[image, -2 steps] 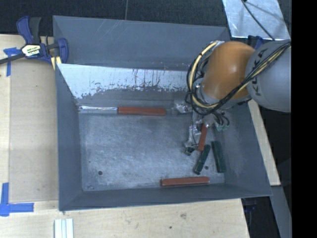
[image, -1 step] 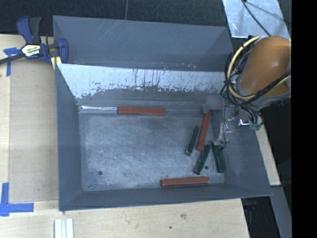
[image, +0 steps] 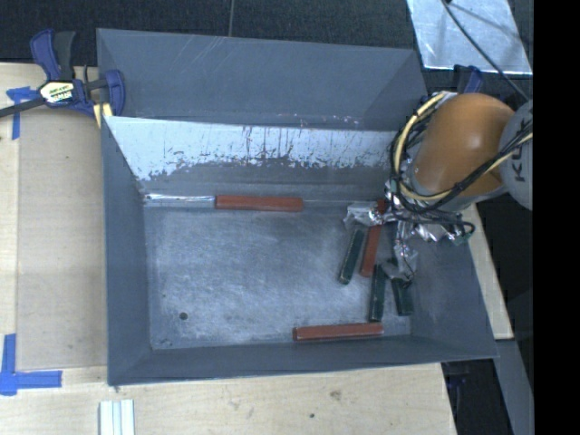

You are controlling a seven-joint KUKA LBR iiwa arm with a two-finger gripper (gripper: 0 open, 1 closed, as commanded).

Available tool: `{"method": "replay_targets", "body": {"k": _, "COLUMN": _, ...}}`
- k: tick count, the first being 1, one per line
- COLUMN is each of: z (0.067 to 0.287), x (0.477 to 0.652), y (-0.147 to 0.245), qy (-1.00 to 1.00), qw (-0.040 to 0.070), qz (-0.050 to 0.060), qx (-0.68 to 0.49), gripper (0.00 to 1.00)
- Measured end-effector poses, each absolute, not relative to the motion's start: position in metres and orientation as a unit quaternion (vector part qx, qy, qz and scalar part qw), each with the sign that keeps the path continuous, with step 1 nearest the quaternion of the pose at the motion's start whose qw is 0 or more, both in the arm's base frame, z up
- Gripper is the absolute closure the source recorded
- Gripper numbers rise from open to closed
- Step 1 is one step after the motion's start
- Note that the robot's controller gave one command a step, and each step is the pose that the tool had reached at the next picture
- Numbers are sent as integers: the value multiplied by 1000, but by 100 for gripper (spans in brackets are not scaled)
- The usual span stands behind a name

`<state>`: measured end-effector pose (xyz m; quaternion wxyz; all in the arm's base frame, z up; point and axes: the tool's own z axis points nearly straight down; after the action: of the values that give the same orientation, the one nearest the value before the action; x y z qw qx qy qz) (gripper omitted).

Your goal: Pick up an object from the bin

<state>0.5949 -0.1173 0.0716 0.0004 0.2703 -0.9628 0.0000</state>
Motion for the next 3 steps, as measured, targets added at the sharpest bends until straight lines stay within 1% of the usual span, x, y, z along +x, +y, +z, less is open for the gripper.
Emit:
{"method": "replay_targets", "body": {"k": 1, "z": 76, "x": 597, "y": -118, "qy": -963, "qw": 0, "qz": 1, "qx": 269, "gripper": 100}}
{"method": "replay_targets", "body": {"k": 2, "z": 100, "x": 569, "y": -123, "qy": -986, "qw": -1, "qz": 0, "qx": 168, "gripper": 100}}
{"method": "replay_targets", "body": {"k": 3, "z": 214, "x": 563, "y": -121, "qy": -981, "qw": -2, "qz": 0, "qx": 193, "gripper": 100}}
